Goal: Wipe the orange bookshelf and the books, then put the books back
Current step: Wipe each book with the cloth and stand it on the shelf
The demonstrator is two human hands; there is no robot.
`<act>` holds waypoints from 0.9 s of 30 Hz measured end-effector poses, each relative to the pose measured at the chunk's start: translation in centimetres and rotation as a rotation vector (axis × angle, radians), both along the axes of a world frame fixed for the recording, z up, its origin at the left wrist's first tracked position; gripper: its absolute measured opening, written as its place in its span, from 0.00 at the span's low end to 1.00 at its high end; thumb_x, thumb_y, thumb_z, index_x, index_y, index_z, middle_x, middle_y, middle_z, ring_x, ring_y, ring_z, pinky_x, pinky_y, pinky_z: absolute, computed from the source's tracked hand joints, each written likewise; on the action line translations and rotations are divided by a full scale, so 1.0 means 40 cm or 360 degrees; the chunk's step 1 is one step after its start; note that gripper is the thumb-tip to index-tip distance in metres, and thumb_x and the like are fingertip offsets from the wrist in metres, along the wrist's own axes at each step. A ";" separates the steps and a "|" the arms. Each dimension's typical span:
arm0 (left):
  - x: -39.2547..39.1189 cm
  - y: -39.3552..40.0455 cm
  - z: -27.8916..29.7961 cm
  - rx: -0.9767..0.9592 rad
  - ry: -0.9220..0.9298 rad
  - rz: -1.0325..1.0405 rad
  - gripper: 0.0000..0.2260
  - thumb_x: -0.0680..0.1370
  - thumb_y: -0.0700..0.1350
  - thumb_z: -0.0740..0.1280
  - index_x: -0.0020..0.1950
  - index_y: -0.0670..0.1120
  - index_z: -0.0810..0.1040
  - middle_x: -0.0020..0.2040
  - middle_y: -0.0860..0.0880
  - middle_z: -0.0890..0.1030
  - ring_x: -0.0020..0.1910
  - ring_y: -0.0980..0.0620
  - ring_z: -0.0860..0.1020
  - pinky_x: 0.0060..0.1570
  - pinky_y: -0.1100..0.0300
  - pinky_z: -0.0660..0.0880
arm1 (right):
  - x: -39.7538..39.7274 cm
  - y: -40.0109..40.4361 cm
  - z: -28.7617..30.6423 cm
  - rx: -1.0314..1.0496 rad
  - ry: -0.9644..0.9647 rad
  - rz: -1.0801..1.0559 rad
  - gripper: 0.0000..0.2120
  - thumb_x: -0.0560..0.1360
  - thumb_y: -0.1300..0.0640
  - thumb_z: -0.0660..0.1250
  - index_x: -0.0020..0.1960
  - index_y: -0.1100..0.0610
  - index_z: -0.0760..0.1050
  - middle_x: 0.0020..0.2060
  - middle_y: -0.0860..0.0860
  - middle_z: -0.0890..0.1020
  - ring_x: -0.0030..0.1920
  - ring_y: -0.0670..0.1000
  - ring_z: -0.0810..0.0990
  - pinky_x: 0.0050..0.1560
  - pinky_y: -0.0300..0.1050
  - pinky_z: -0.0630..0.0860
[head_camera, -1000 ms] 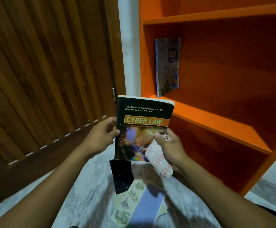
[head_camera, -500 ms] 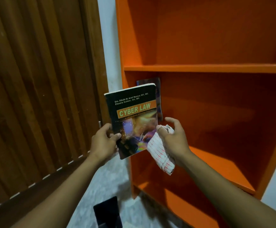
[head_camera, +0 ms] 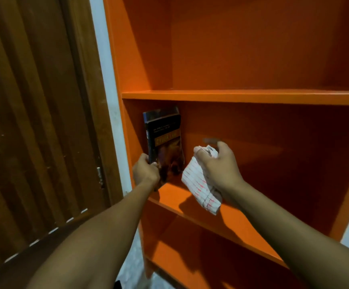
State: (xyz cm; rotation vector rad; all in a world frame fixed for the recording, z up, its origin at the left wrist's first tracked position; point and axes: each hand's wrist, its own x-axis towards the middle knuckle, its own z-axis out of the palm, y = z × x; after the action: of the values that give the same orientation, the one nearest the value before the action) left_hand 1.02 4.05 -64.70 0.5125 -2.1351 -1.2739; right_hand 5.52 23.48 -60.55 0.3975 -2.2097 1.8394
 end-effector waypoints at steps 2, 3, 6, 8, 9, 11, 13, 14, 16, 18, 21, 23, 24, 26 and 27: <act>-0.039 0.010 -0.005 -0.0014 -0.0014 0.0060 0.03 0.80 0.39 0.65 0.48 0.43 0.72 0.46 0.42 0.78 0.41 0.45 0.72 0.35 0.56 0.65 | -0.023 0.008 -0.004 0.0019 -0.0007 -0.0004 0.38 0.62 0.24 0.68 0.57 0.50 0.64 0.50 0.51 0.69 0.46 0.52 0.69 0.41 0.49 0.70; -0.057 0.014 -0.006 -0.0010 -0.0024 0.0084 0.02 0.79 0.38 0.65 0.48 0.42 0.72 0.47 0.41 0.77 0.43 0.45 0.72 0.38 0.55 0.65 | -0.026 0.013 -0.002 0.0005 -0.0007 0.0020 0.32 0.67 0.29 0.69 0.57 0.52 0.66 0.46 0.53 0.72 0.43 0.53 0.71 0.38 0.49 0.70; -0.100 0.031 -0.002 0.0029 -0.0049 0.0144 0.03 0.78 0.34 0.62 0.48 0.42 0.71 0.51 0.39 0.78 0.47 0.41 0.75 0.44 0.55 0.68 | -0.036 0.026 -0.007 -0.0037 0.0034 0.0059 0.13 0.79 0.46 0.68 0.59 0.50 0.71 0.38 0.60 0.76 0.35 0.57 0.74 0.34 0.51 0.71; -0.121 0.048 0.000 0.0043 -0.0075 0.0191 0.07 0.77 0.34 0.63 0.55 0.40 0.74 0.58 0.37 0.77 0.56 0.38 0.76 0.52 0.51 0.72 | -0.037 0.031 -0.012 -0.0075 0.0019 0.0089 0.11 0.80 0.49 0.67 0.60 0.48 0.70 0.37 0.62 0.75 0.34 0.58 0.72 0.33 0.51 0.69; -0.131 0.056 -0.002 0.0052 -0.0093 0.0221 0.10 0.78 0.34 0.63 0.59 0.38 0.73 0.61 0.37 0.76 0.60 0.36 0.75 0.58 0.49 0.72 | -0.040 0.032 -0.016 -0.0095 0.0019 0.0100 0.11 0.80 0.49 0.67 0.60 0.48 0.70 0.37 0.61 0.75 0.33 0.58 0.71 0.32 0.51 0.68; -0.141 0.069 -0.004 0.0083 -0.0107 0.0293 0.15 0.77 0.34 0.64 0.64 0.38 0.71 0.64 0.36 0.73 0.62 0.35 0.74 0.63 0.47 0.70 | -0.044 0.038 -0.024 -0.0105 0.0005 0.0098 0.11 0.80 0.50 0.68 0.59 0.48 0.70 0.36 0.61 0.74 0.33 0.57 0.70 0.31 0.50 0.67; -0.146 0.074 -0.003 0.0117 -0.0098 0.0358 0.17 0.77 0.32 0.64 0.65 0.38 0.69 0.65 0.36 0.72 0.63 0.34 0.73 0.64 0.45 0.70 | -0.043 0.047 -0.028 -0.0103 -0.0003 0.0072 0.10 0.80 0.50 0.68 0.59 0.48 0.70 0.37 0.61 0.75 0.33 0.56 0.71 0.31 0.49 0.67; -0.146 0.073 -0.002 0.0131 -0.0091 0.0376 0.17 0.76 0.32 0.65 0.65 0.38 0.68 0.65 0.36 0.72 0.63 0.34 0.73 0.63 0.45 0.70 | -0.043 0.052 -0.032 -0.0113 -0.0016 0.0068 0.10 0.80 0.50 0.68 0.59 0.48 0.71 0.38 0.60 0.76 0.33 0.57 0.71 0.32 0.50 0.68; -0.143 0.068 -0.002 0.0137 -0.0079 0.0373 0.17 0.76 0.32 0.66 0.63 0.38 0.68 0.64 0.36 0.72 0.62 0.34 0.74 0.62 0.44 0.71 | -0.035 0.060 -0.031 -0.0131 -0.0047 0.0064 0.11 0.79 0.50 0.68 0.59 0.48 0.71 0.39 0.59 0.77 0.34 0.57 0.72 0.33 0.50 0.69; -0.131 0.060 -0.007 0.0120 -0.0049 0.0323 0.15 0.76 0.35 0.67 0.60 0.40 0.68 0.61 0.38 0.73 0.58 0.36 0.75 0.57 0.45 0.73 | -0.024 0.065 -0.030 -0.0170 -0.0091 0.0076 0.11 0.79 0.50 0.68 0.59 0.48 0.71 0.39 0.60 0.76 0.34 0.57 0.72 0.31 0.49 0.69; -0.090 0.043 -0.037 -0.0061 0.0072 0.0176 0.10 0.79 0.41 0.67 0.53 0.44 0.66 0.51 0.43 0.73 0.47 0.44 0.74 0.41 0.55 0.67 | -0.001 0.068 -0.034 -0.0125 -0.0192 0.0134 0.15 0.78 0.49 0.70 0.62 0.49 0.70 0.37 0.56 0.76 0.31 0.54 0.74 0.29 0.45 0.70; -0.044 0.025 -0.063 -0.0241 0.0145 0.0079 0.09 0.80 0.44 0.67 0.51 0.44 0.66 0.47 0.44 0.74 0.43 0.44 0.73 0.36 0.56 0.63 | 0.021 0.062 -0.045 -0.0134 -0.0316 0.0220 0.18 0.77 0.49 0.72 0.62 0.50 0.70 0.43 0.54 0.80 0.37 0.53 0.79 0.33 0.46 0.74; -0.016 0.014 -0.077 -0.0305 0.0167 0.0041 0.09 0.80 0.44 0.66 0.51 0.44 0.66 0.45 0.44 0.74 0.41 0.44 0.73 0.35 0.55 0.62 | 0.034 0.055 -0.052 -0.0174 -0.0387 0.0263 0.18 0.76 0.51 0.72 0.63 0.51 0.70 0.48 0.52 0.81 0.42 0.53 0.82 0.36 0.46 0.77; 0.046 -0.013 -0.107 -0.0385 0.0183 -0.0014 0.08 0.80 0.44 0.66 0.52 0.45 0.67 0.41 0.46 0.74 0.40 0.44 0.72 0.36 0.54 0.63 | 0.068 0.034 -0.070 -0.0245 -0.0497 0.0332 0.18 0.76 0.57 0.73 0.63 0.53 0.71 0.49 0.51 0.80 0.45 0.52 0.82 0.37 0.44 0.78; 0.080 -0.029 -0.124 -0.0425 0.0180 -0.0032 0.08 0.80 0.45 0.66 0.52 0.46 0.67 0.40 0.46 0.74 0.39 0.45 0.73 0.37 0.54 0.63 | 0.086 0.021 -0.081 -0.0238 -0.0540 0.0345 0.17 0.76 0.59 0.73 0.62 0.54 0.72 0.48 0.51 0.81 0.45 0.52 0.82 0.37 0.44 0.78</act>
State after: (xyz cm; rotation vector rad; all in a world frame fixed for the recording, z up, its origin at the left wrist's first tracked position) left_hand 4.23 2.88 -69.67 0.2997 -2.1747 -0.9826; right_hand 8.97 24.30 -63.79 0.3268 -2.2915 2.3218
